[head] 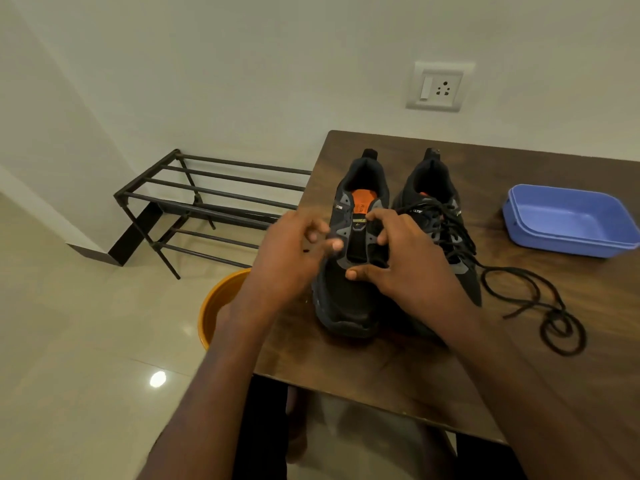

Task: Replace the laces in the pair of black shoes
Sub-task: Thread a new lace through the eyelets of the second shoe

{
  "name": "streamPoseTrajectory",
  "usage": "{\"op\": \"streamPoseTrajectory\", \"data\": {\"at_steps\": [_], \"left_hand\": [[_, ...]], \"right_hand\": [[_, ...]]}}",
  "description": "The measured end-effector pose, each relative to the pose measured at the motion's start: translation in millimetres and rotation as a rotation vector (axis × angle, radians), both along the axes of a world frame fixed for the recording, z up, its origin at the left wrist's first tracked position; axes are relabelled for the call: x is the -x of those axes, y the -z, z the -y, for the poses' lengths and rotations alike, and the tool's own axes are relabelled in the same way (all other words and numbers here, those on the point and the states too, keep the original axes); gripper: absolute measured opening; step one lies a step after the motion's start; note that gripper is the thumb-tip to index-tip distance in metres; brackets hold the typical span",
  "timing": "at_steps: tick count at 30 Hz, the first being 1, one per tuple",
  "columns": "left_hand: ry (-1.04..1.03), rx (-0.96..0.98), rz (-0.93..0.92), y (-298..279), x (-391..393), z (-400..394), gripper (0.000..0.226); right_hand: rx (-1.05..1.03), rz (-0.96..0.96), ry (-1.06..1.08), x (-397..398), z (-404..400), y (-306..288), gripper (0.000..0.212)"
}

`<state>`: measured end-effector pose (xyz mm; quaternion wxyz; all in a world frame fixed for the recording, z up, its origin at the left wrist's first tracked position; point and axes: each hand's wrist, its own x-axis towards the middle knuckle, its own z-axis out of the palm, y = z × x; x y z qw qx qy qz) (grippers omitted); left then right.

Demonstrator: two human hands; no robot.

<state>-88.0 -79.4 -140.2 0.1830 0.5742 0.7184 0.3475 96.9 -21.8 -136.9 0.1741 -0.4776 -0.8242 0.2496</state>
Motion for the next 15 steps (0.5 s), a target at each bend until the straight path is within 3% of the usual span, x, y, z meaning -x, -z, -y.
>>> {"op": "streamPoseTrajectory", "data": {"at_steps": [2, 5, 7, 10, 11, 12, 15], "left_hand": [[-0.015, 0.121, -0.071, 1.7, -3.0, 2.0, 0.008], [-0.019, 0.029, -0.055, -3.6, -6.8, 4.7, 0.012], [0.032, -0.178, 0.226, -14.9, -9.0, 6.1, 0.012], [0.042, -0.457, 0.867, -43.2, -8.3, 9.1, 0.012], [0.016, -0.475, 0.907, -46.5, -7.2, 8.6, 0.009], [-0.027, -0.433, 0.801, -46.4, -7.8, 7.1, 0.006], [-0.048, -0.094, 0.13, -20.1, -13.9, 3.1, 0.025]], "right_hand": [[-0.001, 0.022, 0.022, 1.4, 2.2, 0.1, 0.087], [0.035, 0.047, 0.045, 3.1, 3.7, -1.5, 0.084], [0.066, 0.046, 0.057, 4.0, 4.0, -2.5, 0.083], [0.073, 0.082, 0.091, 4.6, 5.5, -3.7, 0.083], [0.062, 0.114, 0.1, 4.7, 5.6, -4.4, 0.083], [0.056, 0.14, 0.108, 4.4, 5.8, -5.7, 0.083], [0.054, 0.144, 0.131, 2.4, 6.8, -7.9, 0.078]]}}
